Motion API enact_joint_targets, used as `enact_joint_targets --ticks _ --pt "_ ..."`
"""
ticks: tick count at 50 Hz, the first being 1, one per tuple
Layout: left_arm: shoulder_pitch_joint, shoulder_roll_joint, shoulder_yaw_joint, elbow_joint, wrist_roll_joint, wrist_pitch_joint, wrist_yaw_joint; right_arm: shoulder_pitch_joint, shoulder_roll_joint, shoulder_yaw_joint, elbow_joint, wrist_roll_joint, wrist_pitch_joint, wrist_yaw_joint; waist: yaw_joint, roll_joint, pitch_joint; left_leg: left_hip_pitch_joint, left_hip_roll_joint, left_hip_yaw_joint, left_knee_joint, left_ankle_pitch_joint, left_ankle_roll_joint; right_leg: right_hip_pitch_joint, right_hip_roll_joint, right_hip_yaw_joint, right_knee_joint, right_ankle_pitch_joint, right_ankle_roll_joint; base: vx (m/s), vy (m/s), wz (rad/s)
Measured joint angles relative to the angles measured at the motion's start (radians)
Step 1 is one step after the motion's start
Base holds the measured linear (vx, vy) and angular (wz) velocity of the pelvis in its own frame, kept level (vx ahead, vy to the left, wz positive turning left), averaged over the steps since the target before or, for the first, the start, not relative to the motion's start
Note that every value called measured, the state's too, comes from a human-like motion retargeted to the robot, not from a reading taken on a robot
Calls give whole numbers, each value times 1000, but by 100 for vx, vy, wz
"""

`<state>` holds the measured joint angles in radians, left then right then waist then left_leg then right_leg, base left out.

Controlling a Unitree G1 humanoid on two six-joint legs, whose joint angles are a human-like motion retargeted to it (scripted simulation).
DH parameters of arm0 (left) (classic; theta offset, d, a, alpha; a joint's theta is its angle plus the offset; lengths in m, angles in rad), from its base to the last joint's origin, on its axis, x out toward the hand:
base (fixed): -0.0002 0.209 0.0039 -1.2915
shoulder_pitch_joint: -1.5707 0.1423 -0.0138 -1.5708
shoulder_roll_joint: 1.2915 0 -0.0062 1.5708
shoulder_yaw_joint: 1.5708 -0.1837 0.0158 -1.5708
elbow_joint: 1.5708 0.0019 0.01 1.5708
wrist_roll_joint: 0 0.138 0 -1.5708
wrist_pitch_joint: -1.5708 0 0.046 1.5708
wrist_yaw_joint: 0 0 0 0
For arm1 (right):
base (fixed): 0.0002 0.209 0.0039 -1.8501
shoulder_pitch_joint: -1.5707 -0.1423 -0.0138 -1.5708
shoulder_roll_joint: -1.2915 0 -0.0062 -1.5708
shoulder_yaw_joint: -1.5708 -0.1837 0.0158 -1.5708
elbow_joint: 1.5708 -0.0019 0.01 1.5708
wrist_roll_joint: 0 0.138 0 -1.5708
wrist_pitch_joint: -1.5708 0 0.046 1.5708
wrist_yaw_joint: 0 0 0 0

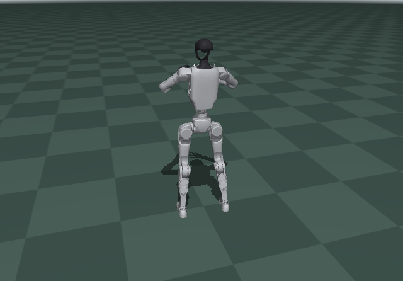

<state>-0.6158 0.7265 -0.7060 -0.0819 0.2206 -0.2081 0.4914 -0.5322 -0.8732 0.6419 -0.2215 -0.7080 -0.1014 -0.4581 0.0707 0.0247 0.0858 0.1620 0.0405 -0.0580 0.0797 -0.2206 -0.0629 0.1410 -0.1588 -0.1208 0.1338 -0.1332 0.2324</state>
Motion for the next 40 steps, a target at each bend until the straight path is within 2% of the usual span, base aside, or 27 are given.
enact_joint_targets --ticks 5,12,17,22,25,30,33,35,40 --pt "95 -54 -108 190 239 -1 36 23 91 181 220 -114 -17 -25 7 -6 -7 13 0 -6 -3 -1 -4 16 0 -8 -3 1 1 0 0 0" --pt "106 -244 -195 635 385 27 -24 -41 294 368 620 -149 -26 100 9 -12 19 1 1 -13 8 -4 -1 5 0 -13 16 -6 -8 0 0 0" --pt "119 -396 -229 936 437 53 -91 -40 441 442 864 -199 -6 143 8 -17 16 -5 2 -16 9 -3 6 -1 1 -14 16 -6 -15 0 0 0" --pt "139 -487 -210 1099 419 70 -126 -12 518 429 952 -164 0 177 6 -21 7 -10 2 -15 6 -1 10 -5 2 -13 12 -4 -19 0 0 0" --pt "162 -468 -158 1049 354 59 -97 16 499 352 867 -18 -19 179 5 -22 7 -10 2 -14 5 -2 8 -6 2 -12 9 -3 -17 0 0 0" --pt "305 -312 -29 651 77 47 -9 166 353 140 456 340 -25 163 12 -25 -1 0 2 -7 -8 1 1 3 3 -8 -9 7 -9 0 0 0" --pt "361 -260 86 434 -152 44 27 227 282 3 247 500 -25 149 13 -22 19 -3 3 -3 -5 -1 -2 -4 3 -3 -2 4 -7 0 0 0" --pt "452 -240 155 276 -283 36 56 316 249 -78 110 574 -27 132 15 -21 7 2 3 1 -13 2 -3 0 3 -1 -14 11 -6 0 0 0" --pt "449 -247 305 51 -516 22 72 317 213 -234 -44 698 -27 108 13 -15 24 -2 3 9 -4 -3 -4 -11 3 9 1 5 -8 0 0 0"
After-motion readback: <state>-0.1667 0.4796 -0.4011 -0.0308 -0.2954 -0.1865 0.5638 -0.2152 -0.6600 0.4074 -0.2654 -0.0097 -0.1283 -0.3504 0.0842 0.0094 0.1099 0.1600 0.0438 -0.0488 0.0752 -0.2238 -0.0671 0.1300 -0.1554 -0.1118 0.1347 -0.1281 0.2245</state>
